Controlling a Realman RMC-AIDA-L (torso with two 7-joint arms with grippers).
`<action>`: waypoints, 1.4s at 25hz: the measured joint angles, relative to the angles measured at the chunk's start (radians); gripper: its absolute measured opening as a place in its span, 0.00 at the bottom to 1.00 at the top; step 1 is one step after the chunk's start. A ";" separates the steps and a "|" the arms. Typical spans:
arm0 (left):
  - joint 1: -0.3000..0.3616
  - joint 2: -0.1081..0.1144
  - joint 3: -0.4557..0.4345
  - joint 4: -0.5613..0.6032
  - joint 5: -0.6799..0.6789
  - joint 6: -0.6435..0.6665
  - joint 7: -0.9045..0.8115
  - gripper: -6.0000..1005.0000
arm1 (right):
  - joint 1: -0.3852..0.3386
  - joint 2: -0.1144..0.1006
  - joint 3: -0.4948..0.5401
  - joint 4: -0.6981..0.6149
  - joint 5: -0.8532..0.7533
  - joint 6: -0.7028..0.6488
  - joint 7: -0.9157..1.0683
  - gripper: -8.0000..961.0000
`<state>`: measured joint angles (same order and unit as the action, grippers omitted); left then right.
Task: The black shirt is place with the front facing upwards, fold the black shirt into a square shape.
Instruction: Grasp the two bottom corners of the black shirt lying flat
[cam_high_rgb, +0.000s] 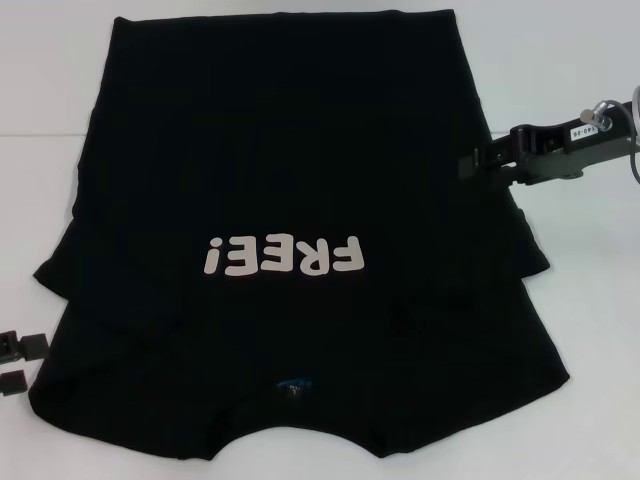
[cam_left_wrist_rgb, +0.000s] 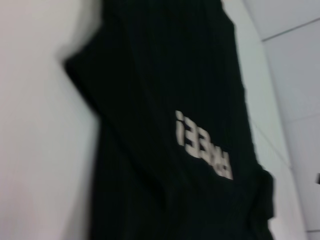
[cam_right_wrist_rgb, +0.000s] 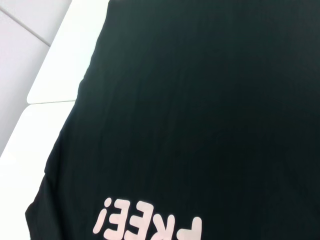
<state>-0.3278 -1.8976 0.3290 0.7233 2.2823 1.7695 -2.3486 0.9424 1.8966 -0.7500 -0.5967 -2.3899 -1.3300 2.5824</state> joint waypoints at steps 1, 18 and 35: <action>-0.001 -0.001 0.001 0.000 0.008 -0.018 0.003 0.86 | -0.001 0.001 0.000 0.000 0.000 0.000 -0.001 0.65; -0.047 -0.017 0.010 -0.020 0.123 -0.164 0.017 0.79 | -0.008 0.003 0.000 0.000 0.000 0.003 -0.005 0.65; -0.050 -0.019 0.015 -0.017 0.144 -0.186 -0.016 0.64 | -0.011 0.004 0.000 0.001 0.000 0.010 -0.005 0.65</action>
<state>-0.3782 -1.9164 0.3435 0.7066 2.4266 1.5834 -2.3644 0.9311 1.9006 -0.7501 -0.5959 -2.3899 -1.3198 2.5773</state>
